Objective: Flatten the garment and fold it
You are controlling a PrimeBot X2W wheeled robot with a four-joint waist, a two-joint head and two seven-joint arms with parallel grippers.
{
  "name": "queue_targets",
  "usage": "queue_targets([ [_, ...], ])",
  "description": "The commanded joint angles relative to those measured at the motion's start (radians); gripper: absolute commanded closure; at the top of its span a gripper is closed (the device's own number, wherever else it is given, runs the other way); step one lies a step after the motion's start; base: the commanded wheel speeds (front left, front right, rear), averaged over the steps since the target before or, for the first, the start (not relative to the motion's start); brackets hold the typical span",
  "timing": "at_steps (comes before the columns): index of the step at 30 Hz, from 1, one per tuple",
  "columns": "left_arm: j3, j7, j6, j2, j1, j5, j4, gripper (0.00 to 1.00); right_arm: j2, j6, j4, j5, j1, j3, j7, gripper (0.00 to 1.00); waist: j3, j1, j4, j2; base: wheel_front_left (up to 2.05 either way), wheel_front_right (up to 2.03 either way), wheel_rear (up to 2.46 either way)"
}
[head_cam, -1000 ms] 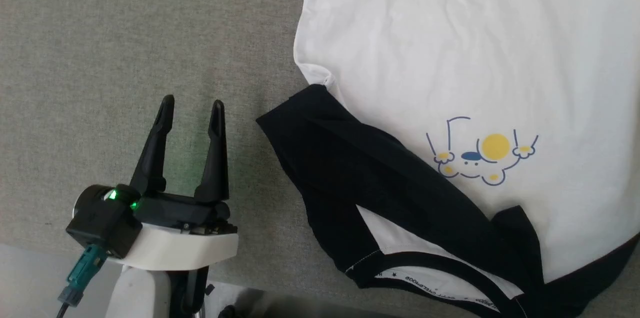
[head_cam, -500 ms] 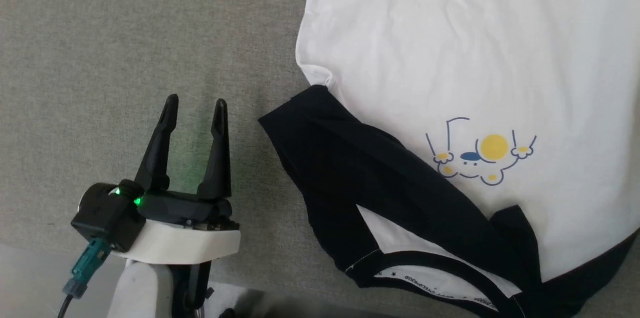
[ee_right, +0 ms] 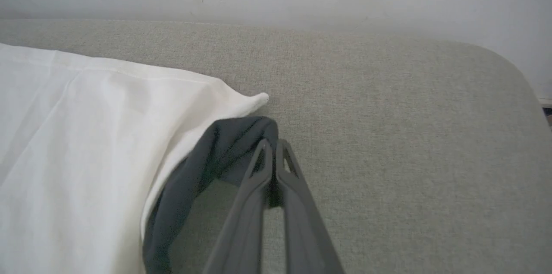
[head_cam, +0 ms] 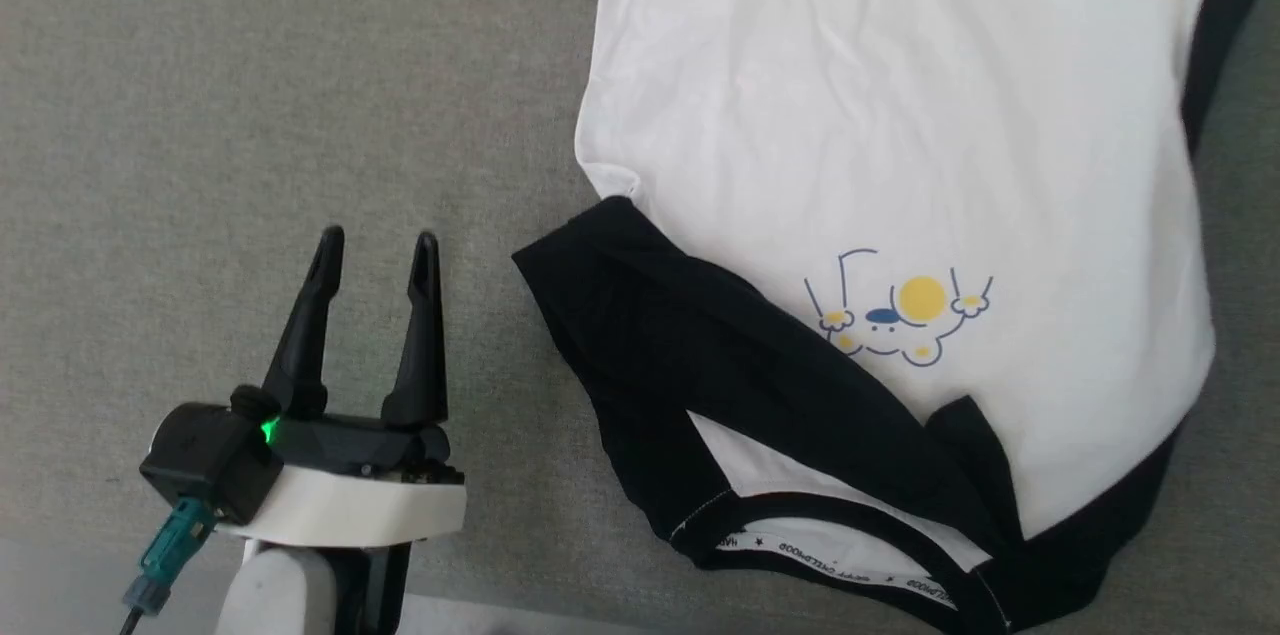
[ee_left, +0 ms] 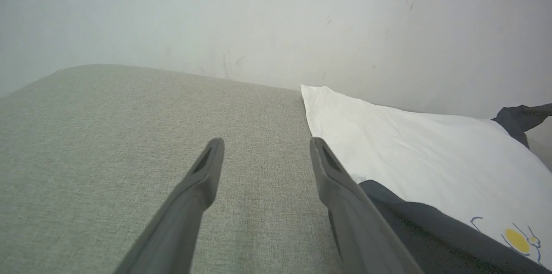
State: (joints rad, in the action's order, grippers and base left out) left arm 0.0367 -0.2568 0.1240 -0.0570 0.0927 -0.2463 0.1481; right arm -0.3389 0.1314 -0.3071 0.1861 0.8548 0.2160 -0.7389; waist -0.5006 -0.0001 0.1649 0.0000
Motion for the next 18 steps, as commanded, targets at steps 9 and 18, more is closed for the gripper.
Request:
queue_targets([
  [9, -0.020, -0.005, 0.007, -0.003, -0.069, 0.010, -0.004, 0.00, -0.008, -0.001, -0.002, 0.015, -0.090, 0.055, 0.012, 1.00, 0.179, 0.0001, -0.057, 0.0000, 0.00, 0.00, 0.00],
  [18, -0.025, -0.005, 0.004, -0.005, -0.120, 0.017, -0.007, 0.00, -0.011, -0.001, 0.029, 0.042, -0.143, 0.087, 0.023, 1.00, 0.281, 0.0001, -0.076, 0.0000, 0.00, 0.00, 0.00],
])
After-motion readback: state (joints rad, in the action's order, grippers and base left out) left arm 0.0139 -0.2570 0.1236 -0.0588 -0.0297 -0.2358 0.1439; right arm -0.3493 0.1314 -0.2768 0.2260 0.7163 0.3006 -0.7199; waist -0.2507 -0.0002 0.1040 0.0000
